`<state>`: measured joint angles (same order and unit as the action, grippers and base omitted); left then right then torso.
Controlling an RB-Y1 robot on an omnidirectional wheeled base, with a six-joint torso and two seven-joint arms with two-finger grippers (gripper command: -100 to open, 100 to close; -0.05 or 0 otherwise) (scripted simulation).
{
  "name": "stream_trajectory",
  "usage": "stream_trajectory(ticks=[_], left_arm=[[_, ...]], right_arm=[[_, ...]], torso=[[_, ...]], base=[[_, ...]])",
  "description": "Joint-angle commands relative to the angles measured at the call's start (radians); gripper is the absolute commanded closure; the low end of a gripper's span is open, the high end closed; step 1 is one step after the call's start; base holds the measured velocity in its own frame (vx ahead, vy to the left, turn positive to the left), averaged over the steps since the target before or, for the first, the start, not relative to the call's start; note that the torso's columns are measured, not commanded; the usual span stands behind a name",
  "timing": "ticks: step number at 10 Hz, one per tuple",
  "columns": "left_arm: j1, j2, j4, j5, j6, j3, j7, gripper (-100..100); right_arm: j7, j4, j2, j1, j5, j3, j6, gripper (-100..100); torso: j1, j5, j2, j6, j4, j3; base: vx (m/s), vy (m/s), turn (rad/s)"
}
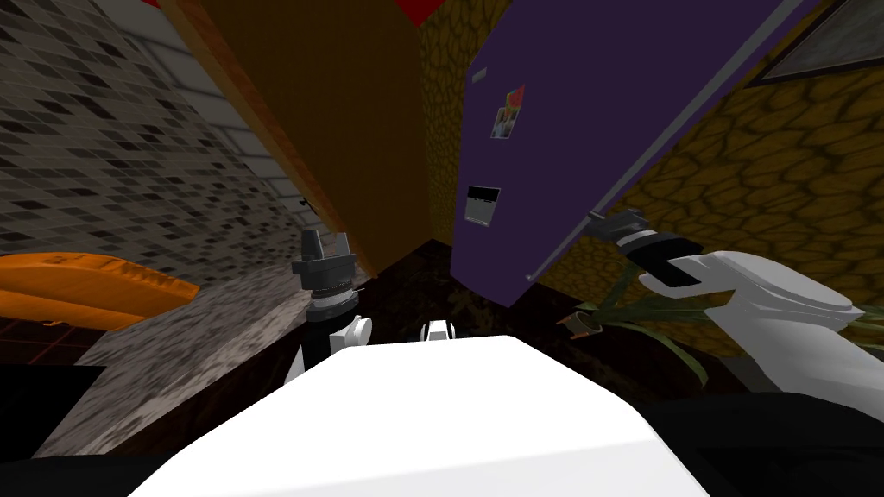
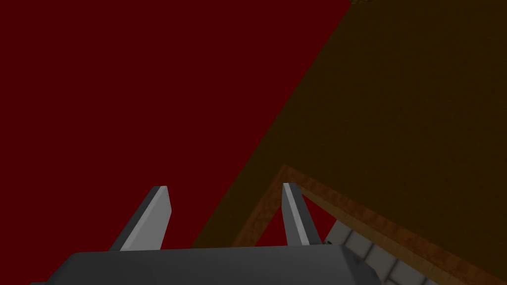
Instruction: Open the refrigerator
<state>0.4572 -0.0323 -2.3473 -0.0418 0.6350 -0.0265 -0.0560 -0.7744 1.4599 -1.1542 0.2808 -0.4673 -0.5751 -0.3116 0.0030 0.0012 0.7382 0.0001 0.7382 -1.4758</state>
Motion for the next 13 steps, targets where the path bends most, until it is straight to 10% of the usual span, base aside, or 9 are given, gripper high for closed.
stream_trajectory(ticks=[1,8,13], left_arm=[[0.000,0.000,0.000,0.000,0.000,0.000,0.000,0],[0.000,0.000,0.000,0.000,0.000,0.000,0.000,0],[0.000,0.000,0.000,0.000,0.000,0.000,0.000,0]], right_arm=[[-0.057,0.069,0.004,0.086,0.072,-0.059,0.066,100],[-0.123,0.152,0.007,0.288,0.210,-0.122,0.137,100],[-0.234,0.287,0.012,0.456,0.366,-0.236,0.257,100]], torso=[[-0.004,-0.001,-0.001,0.000,0.000,-0.001],[-0.002,-0.001,-0.001,0.000,0.000,-0.001],[-0.002,-0.001,-0.001,-0.001,0.000,-0.001]], base=[[0.032,0.142,0.051],[0.000,0.081,0.019],[0.013,0.124,0.042]])
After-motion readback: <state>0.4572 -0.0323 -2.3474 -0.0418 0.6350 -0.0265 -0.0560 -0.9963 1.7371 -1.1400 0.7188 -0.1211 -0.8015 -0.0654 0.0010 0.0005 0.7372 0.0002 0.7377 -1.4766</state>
